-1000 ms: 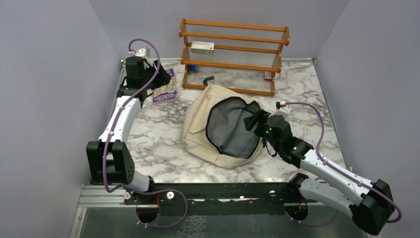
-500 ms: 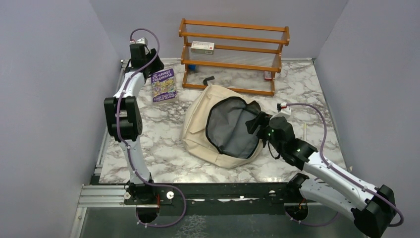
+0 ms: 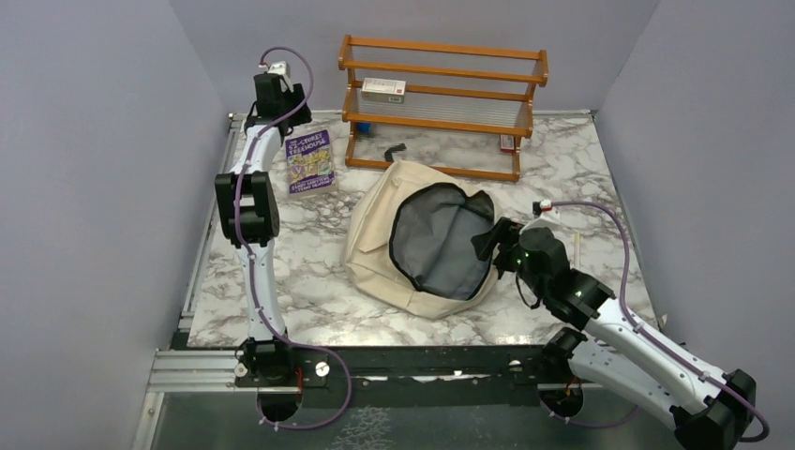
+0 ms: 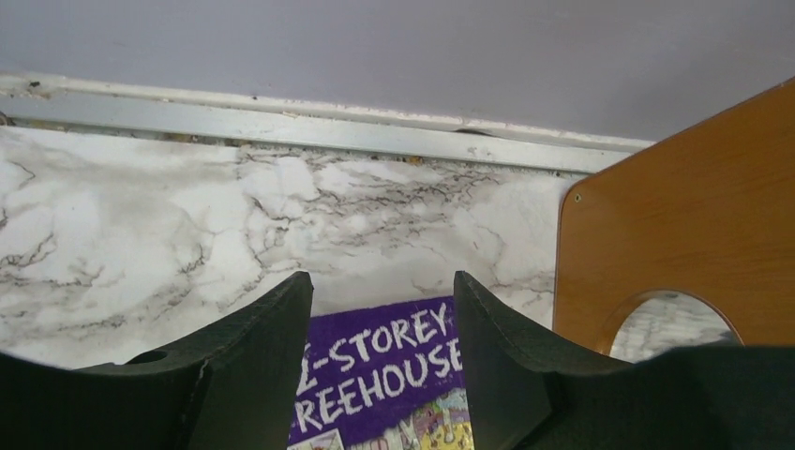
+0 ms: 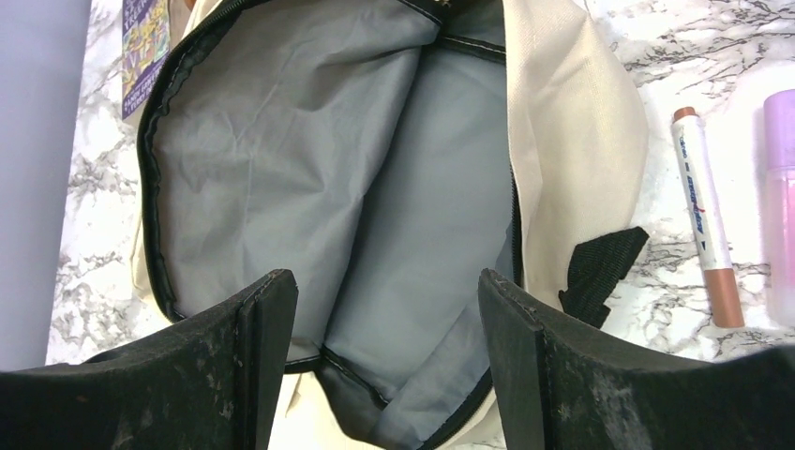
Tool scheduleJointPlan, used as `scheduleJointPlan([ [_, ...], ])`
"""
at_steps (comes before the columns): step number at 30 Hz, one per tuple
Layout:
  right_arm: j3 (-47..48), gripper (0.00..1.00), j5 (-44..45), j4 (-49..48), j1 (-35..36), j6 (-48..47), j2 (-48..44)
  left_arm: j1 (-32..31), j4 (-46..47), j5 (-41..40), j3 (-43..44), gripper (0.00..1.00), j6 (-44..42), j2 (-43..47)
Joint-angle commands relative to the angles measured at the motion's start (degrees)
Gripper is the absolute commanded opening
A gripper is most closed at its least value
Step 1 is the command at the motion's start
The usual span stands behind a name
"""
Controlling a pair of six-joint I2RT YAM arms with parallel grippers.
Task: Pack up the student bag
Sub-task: Move the book to the center of the board.
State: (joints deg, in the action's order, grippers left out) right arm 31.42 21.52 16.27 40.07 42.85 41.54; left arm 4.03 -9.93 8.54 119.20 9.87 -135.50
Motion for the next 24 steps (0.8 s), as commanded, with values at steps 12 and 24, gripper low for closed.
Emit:
scheduleJointPlan([
  [12, -1.1, 0.75, -0.9, 5.3, 0.3, 1.1, -2.9, 0.2, -5.6, 2.2, 13.5, 0.58, 0.6, -12.5],
  [24, -1.2, 0.74, -1.7, 4.1, 0.3, 1.1, -0.7, -0.7, -9.6, 2.1, 11.6, 0.57, -0.5, -12.8],
])
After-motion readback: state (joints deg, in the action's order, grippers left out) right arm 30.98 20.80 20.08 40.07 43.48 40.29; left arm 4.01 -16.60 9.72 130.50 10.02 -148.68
